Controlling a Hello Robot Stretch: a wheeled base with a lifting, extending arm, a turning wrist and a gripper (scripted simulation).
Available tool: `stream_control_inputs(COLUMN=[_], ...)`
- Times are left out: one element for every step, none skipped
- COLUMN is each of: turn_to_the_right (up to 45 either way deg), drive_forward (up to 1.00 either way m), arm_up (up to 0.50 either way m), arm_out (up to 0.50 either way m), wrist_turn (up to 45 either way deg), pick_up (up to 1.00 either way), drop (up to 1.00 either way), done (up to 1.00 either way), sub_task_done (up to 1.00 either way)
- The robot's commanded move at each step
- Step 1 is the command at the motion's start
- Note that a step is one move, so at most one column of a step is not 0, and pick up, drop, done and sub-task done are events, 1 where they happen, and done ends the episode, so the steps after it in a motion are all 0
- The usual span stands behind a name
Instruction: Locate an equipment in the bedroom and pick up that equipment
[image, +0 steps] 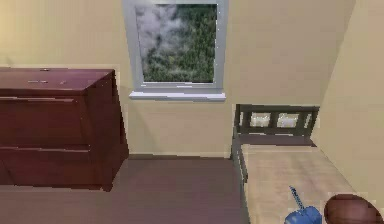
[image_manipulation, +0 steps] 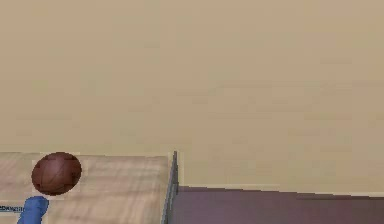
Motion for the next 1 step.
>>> stream_control_inputs(turn_to_the_right=[0.0], drive_forward=[0.45], arm_up=[0.0], arm_out=[0.0], wrist_turn=[0.0], pick_up=[0.0], drop=[0.0], done=[0.0], sub_task_done=[0.0])
